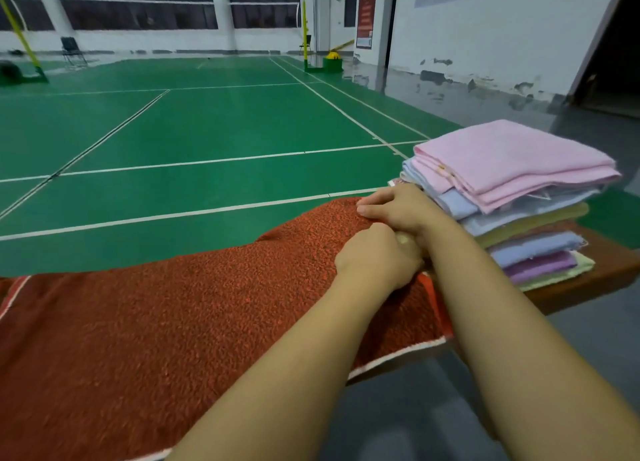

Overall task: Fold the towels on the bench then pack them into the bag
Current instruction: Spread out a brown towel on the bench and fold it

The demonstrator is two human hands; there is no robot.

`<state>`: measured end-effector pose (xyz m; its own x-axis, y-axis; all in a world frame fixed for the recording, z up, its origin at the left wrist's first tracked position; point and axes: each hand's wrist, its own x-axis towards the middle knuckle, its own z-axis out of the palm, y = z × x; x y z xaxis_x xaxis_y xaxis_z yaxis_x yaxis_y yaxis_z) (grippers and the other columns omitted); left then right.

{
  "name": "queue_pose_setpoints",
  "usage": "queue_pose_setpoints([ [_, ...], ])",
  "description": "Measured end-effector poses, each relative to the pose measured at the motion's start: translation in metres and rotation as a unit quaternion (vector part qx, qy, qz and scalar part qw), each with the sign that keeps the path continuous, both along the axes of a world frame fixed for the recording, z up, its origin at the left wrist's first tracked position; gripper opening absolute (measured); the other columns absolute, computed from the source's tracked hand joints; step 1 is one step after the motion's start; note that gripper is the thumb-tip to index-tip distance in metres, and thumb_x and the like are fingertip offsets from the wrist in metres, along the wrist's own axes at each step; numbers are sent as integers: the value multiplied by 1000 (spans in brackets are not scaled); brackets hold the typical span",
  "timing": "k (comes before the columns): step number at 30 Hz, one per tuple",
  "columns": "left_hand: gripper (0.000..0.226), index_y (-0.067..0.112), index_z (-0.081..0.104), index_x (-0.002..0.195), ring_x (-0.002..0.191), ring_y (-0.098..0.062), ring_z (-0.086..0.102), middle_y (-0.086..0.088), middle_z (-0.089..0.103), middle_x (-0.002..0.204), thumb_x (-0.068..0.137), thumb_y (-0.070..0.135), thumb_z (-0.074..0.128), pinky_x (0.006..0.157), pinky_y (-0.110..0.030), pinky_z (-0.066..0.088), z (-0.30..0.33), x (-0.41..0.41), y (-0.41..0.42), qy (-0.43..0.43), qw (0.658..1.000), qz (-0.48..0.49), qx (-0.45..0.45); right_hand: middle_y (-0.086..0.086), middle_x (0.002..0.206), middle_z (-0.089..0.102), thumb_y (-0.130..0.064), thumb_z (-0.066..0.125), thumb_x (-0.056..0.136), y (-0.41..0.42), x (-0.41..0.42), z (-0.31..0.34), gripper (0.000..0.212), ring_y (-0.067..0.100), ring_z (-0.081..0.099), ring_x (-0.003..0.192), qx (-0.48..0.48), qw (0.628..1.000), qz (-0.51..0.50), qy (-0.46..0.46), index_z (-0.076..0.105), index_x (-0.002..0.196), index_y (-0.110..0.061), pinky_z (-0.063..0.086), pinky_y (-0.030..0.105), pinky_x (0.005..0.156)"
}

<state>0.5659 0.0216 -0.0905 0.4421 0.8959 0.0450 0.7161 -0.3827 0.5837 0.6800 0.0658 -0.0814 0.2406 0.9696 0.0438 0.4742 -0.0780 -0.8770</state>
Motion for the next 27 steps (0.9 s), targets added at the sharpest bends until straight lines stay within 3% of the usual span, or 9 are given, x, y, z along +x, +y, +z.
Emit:
queue_pose_setpoints([
  [4,38,17,54,70,73,-34,72,-11,70,69,80,52,63,78,-43,59,-7,-13,5,-6,999,-39,-34,-3,98,76,-10,81,83,-3,3,-7,21,1,67,84,25,999,11,18,79,104,-14,50,12,73],
  [9,53,16,62,76,45,-12,65,3,61,42,85,68,57,75,-31,58,-5,-14,8,-26,999,6,-24,4,98,78,-6,79,83,-11,5,-1,24,11,72,86,22,993,25,112,79,105,-15,59,21,74],
  [11,59,14,65,78,53,-15,69,1,64,45,85,71,53,76,-32,57,-7,-13,10,-47,997,47,-41,10,100,78,-6,79,83,-13,4,2,23,18,72,88,10,990,20,138,79,105,-14,60,26,79],
  [13,66,12,68,88,77,-27,73,-9,73,68,81,75,49,79,-35,55,-9,-12,11,-48,995,77,-35,14,102,77,-8,79,83,-14,2,4,22,22,68,87,-3,990,12,142,79,104,-14,57,30,80],
  [15,73,11,67,98,86,-34,71,-14,74,86,79,79,48,79,-37,54,-11,-12,12,-47,994,100,-28,15,98,77,-8,80,83,-15,0,7,20,21,64,78,-9,989,12,149,79,103,-12,56,27,70],
  [18,70,11,65,97,75,-31,72,-10,73,76,80,78,49,82,-40,59,-9,-14,15,-49,993,102,-37,10,84,72,-4,79,83,-19,-3,14,20,10,63,60,-4,983,15,183,77,103,-4,54,20,55],
  [22,46,9,66,75,51,-19,69,-3,66,48,94,49,52,76,-36,62,-6,-24,9,-81,993,55,-70,15,88,72,2,77,83,-19,-6,16,24,12,66,61,12,979,-3,203,73,107,2,56,20,56],
  [25,42,4,65,71,48,-22,69,-9,69,54,98,36,59,69,-40,64,0,-41,3,-171,977,31,-124,15,84,71,4,73,86,-17,-8,19,23,16,63,64,20,981,-7,191,73,108,-1,54,21,56],
  [27,39,4,68,75,51,-22,71,-9,71,58,95,37,65,67,-40,64,4,-56,6,-195,977,37,-80,13,77,68,7,67,89,-16,-13,25,22,15,60,61,30,981,5,191,73,109,-2,53,21,54],
])
